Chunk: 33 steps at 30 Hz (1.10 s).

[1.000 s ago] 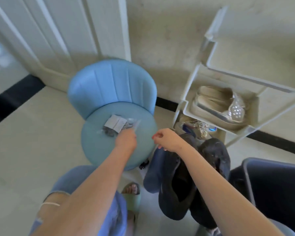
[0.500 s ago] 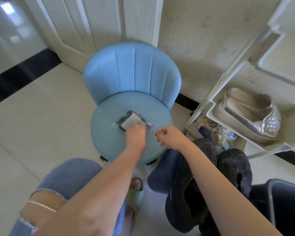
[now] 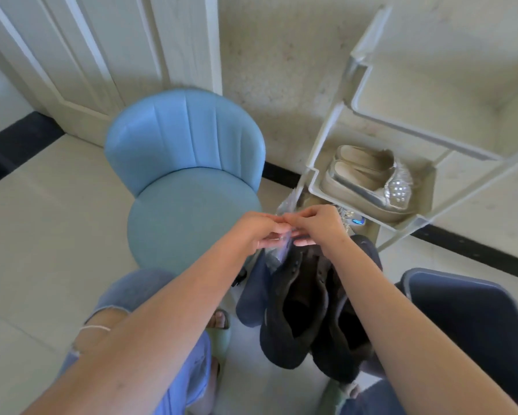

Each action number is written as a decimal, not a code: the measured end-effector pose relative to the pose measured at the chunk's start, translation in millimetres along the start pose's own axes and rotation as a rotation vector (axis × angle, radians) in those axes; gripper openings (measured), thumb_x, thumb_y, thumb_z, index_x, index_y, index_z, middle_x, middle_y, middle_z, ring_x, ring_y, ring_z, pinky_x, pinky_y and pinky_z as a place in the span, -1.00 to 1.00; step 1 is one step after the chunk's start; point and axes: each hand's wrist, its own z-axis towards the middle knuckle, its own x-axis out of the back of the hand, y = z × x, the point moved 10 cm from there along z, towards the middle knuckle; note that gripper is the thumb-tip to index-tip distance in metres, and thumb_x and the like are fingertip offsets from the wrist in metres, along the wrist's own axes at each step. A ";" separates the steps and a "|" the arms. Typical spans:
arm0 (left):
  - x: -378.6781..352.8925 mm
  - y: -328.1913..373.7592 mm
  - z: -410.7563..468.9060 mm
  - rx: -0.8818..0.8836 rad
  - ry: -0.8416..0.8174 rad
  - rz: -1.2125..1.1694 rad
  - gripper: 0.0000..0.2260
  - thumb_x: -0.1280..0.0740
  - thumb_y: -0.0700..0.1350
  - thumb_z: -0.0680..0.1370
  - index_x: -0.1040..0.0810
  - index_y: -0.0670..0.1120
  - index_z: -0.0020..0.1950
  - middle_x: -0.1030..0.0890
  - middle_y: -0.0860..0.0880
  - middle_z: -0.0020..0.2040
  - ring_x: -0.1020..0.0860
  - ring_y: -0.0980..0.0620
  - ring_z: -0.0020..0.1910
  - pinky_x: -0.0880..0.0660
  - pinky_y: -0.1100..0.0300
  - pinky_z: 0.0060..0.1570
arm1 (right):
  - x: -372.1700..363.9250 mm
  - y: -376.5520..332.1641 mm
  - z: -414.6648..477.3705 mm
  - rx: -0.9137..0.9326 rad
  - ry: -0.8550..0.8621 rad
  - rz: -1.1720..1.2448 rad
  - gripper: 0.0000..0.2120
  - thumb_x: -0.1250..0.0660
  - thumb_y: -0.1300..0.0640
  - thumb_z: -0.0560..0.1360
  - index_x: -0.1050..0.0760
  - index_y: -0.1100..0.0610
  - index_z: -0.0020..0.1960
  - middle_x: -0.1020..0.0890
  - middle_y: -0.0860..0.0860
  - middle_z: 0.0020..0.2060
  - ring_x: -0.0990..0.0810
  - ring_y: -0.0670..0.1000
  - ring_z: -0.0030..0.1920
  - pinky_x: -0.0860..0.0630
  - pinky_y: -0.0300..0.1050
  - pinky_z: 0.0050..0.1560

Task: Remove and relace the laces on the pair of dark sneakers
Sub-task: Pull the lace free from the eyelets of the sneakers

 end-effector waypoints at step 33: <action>-152.1 50.1 -49.2 -0.684 0.002 0.420 -0.82 -0.22 -0.20 0.60 -0.58 -0.07 0.12 -0.61 0.07 0.03 -0.55 0.16 0.05 -0.45 0.20 0.13 | 137.4 61.7 -73.6 0.288 0.207 -0.240 -0.91 -0.32 0.25 0.52 -0.60 0.16 -0.08 -0.64 0.01 -0.27 -0.59 -0.18 -0.32 -0.49 -0.25 -0.24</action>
